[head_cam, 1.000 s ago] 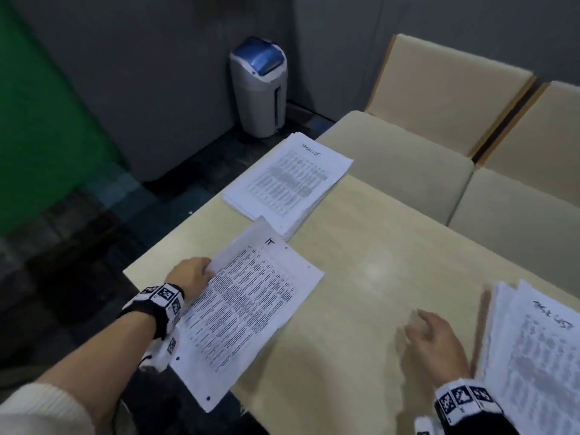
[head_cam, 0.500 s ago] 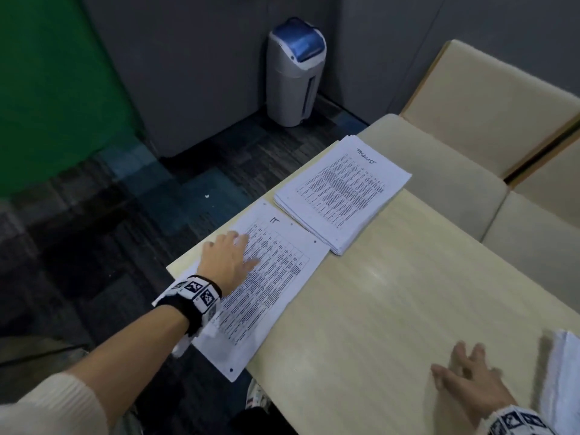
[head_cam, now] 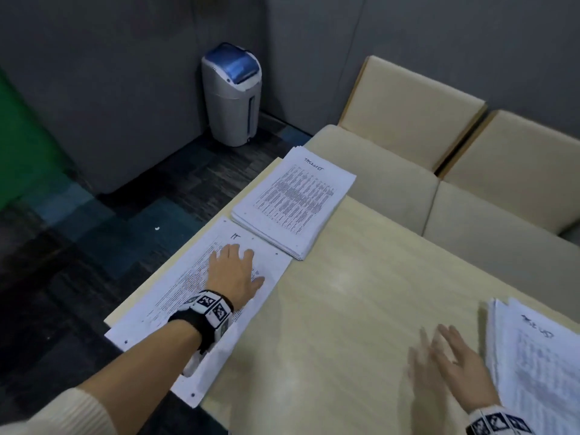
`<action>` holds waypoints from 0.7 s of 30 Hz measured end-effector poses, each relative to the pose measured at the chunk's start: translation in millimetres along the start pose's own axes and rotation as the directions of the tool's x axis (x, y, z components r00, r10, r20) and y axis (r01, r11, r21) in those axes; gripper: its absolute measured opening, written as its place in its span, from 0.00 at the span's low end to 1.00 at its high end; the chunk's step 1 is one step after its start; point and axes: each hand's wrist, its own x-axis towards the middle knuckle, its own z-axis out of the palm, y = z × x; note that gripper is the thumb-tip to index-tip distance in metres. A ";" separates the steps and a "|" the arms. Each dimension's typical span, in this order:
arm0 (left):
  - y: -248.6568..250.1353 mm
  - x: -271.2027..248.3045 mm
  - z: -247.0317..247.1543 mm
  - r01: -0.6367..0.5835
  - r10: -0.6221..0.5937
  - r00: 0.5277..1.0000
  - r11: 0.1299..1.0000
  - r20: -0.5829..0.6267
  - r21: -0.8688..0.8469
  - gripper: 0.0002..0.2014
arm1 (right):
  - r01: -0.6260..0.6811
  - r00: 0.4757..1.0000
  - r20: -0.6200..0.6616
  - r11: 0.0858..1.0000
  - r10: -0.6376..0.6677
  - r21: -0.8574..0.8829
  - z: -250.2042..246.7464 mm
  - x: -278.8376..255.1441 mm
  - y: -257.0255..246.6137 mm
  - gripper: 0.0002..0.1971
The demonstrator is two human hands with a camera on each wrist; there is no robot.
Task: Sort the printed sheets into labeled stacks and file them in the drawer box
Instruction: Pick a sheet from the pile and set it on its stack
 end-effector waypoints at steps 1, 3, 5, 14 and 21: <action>17.7 2.8 -2.3 -0.042 0.040 0.999 0.998 -0.031 -0.044 0.29 | 0.008 0.998 -0.065 1.000 -0.006 0.022 -8.2 -0.5 8.8 0.23; 57.3 5.7 -7.3 -0.127 0.121 0.991 0.985 -0.059 -0.118 0.26 | -0.011 0.985 -0.173 1.000 0.015 0.023 -26.5 -2.7 25.6 0.19; 103.8 4.9 -11.5 -0.210 0.202 0.978 0.963 -0.060 -0.170 0.25 | -0.058 0.967 -0.245 0.997 0.069 0.052 -47.0 -6.7 42.6 0.16; 337.3 -57.0 -12.3 -0.462 0.523 0.852 0.779 0.033 -0.423 0.24 | -0.343 0.839 -0.383 0.922 0.387 0.180 -134.1 -13.8 168.4 0.24; 462.7 -98.5 13.7 -0.264 0.413 0.906 0.718 0.089 -0.644 0.28 | -0.338 0.858 -0.315 0.907 0.407 0.252 -163.5 5.5 256.0 0.31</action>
